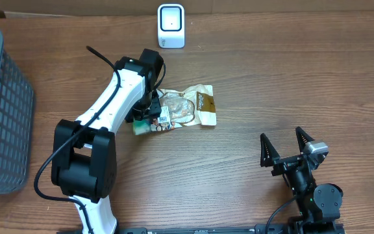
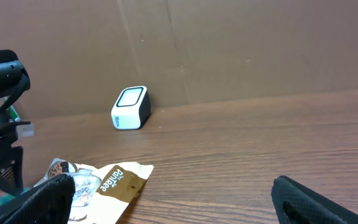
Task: Scan the item barcode
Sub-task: 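Carry the Kleenex pack to the scanner and set it beside the bag, then reach into the basket and grasp the green wipes packet with left gripper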
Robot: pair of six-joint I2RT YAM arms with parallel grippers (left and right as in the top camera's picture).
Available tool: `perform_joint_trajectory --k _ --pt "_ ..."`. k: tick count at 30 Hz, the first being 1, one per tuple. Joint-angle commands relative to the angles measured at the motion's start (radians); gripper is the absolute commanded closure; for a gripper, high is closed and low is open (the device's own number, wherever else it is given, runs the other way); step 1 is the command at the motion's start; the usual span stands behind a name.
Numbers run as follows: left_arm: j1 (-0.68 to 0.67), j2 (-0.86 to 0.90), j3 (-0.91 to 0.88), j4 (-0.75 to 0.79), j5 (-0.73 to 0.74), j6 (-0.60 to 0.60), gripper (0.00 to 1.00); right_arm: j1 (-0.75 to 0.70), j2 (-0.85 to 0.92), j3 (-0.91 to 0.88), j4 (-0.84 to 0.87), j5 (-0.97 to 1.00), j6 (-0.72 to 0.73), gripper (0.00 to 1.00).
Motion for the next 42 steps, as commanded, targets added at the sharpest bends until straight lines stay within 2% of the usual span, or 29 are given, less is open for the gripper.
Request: perform_joint_trajectory --k 1,7,8,12,17,23,26,29,31,35,42 --pt "0.007 -0.015 0.059 -0.035 -0.006 -0.001 0.39 0.006 -0.006 -0.011 0.003 0.002 -0.001 0.0" --pt "0.027 -0.062 0.304 -0.162 -0.006 0.016 0.39 0.006 -0.006 -0.011 0.003 0.002 -0.001 0.0" --pt "0.045 -0.095 0.407 -0.192 -0.005 0.03 0.36 0.006 -0.006 -0.011 0.003 0.002 0.0 0.0" --pt "0.121 -0.169 0.6 -0.231 -0.014 0.072 0.18 0.006 -0.006 -0.011 0.003 0.002 0.0 0.0" --pt "0.328 -0.259 0.705 -0.311 -0.066 0.071 0.11 0.006 -0.006 -0.011 0.003 0.002 0.0 0.0" --pt "0.735 -0.295 0.698 -0.426 -0.028 0.01 0.12 0.006 -0.006 -0.011 0.003 0.002 0.0 0.0" --pt "0.933 -0.291 0.653 -0.42 -0.051 0.01 0.18 0.006 -0.006 -0.011 0.003 0.002 -0.001 0.0" --pt "1.072 -0.28 0.584 -0.382 -0.056 -0.008 0.19 0.006 -0.006 -0.011 0.003 0.002 0.0 0.0" --pt "1.135 -0.27 0.517 -0.322 -0.061 -0.002 0.18 0.006 -0.006 -0.011 0.003 0.002 0.0 0.0" --pt "1.216 -0.252 0.395 -0.205 -0.081 0.083 0.16 0.006 -0.006 -0.011 0.003 0.002 0.0 0.0" --pt "1.252 -0.182 0.217 -0.017 -0.079 0.283 0.14 0.006 -0.006 -0.011 0.003 0.002 0.0 0.0"
